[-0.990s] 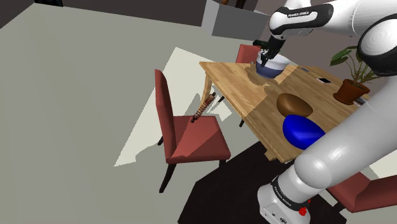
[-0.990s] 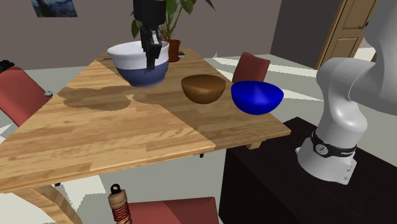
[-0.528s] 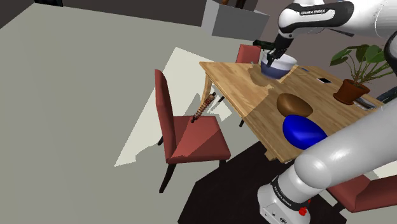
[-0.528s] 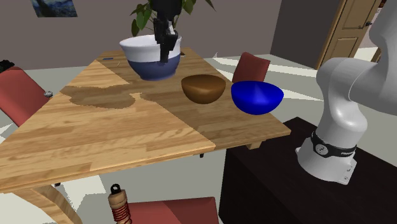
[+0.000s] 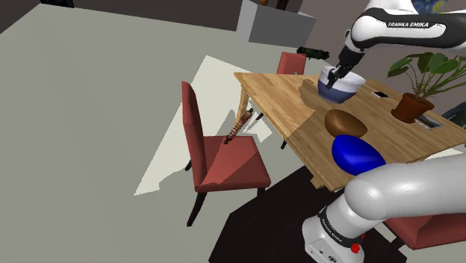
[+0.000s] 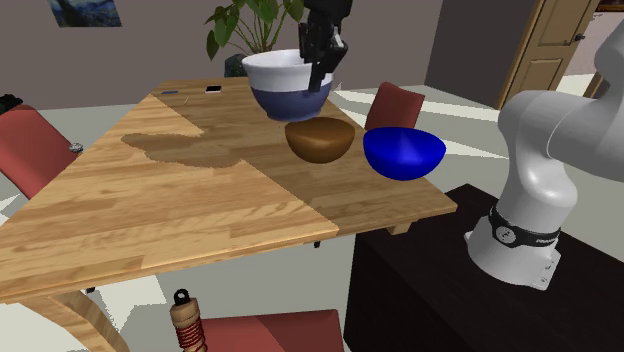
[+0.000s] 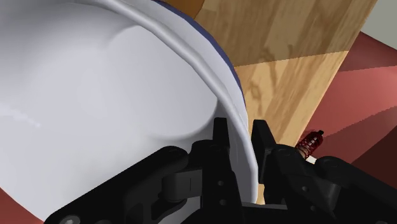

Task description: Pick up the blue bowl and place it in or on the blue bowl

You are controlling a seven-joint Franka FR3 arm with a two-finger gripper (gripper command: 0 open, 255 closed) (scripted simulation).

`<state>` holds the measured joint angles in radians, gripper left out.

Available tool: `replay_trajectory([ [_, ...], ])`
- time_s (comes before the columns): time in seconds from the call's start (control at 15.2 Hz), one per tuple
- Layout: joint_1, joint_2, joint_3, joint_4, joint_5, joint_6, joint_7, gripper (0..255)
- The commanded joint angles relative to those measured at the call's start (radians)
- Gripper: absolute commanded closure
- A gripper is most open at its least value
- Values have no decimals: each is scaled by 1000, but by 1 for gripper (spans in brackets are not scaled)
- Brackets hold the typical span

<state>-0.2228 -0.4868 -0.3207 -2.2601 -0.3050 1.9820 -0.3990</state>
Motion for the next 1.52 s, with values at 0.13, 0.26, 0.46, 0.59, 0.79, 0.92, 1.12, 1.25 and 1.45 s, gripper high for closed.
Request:
replay_trajectory([
  [0.13, -32, -168, 21, -115, -32, -53, 3, 255],
  [0.26, -49, -254, 32, -166, -42, -88, 0, 255],
  [0.46, -76, -384, 48, -234, -51, -151, -11, 255],
  [0.59, -94, -472, 59, -273, -55, -200, -22, 255],
  [0.79, -121, -604, 73, -322, -57, -282, -44, 255],
  [0.92, -140, -691, 81, -347, -57, -342, -62, 255],
  [1.12, -168, -818, 93, -375, -56, -440, -94, 255],
  [1.25, -190, -910, 101, -386, -55, -518, -122, 255],
  [1.45, -196, -938, 91, -435, -65, -497, -120, 255],
])
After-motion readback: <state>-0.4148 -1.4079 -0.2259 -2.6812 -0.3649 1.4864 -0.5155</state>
